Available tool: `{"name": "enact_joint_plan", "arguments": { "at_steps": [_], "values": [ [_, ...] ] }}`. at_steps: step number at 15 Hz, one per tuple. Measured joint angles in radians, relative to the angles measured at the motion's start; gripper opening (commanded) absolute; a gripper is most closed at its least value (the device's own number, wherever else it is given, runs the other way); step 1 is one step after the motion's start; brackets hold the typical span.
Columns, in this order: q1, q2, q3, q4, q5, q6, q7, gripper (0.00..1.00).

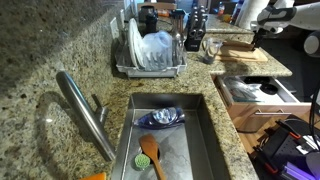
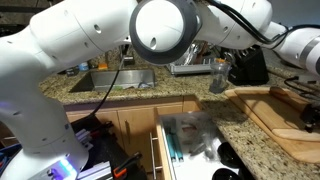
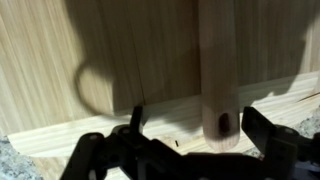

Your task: Remove the wooden spoon from the chopping board and put it in the open drawer

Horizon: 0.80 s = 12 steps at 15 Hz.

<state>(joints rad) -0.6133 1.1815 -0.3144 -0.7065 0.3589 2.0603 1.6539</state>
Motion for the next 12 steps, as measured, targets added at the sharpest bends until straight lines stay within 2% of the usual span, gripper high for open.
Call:
{"name": "enact_joint_plan", "arguments": {
  "at_steps": [1,2,10,12],
  "values": [
    [0.001,0.0,-0.001,0.0,-0.002,-0.001,0.003,0.75],
    [0.004,0.001,-0.006,0.0,-0.005,-0.001,0.018,0.74],
    [0.016,0.001,-0.042,0.015,-0.02,-0.027,0.166,0.17],
    [0.014,0.001,-0.042,0.017,-0.02,-0.029,0.177,0.1]
  ]
}}
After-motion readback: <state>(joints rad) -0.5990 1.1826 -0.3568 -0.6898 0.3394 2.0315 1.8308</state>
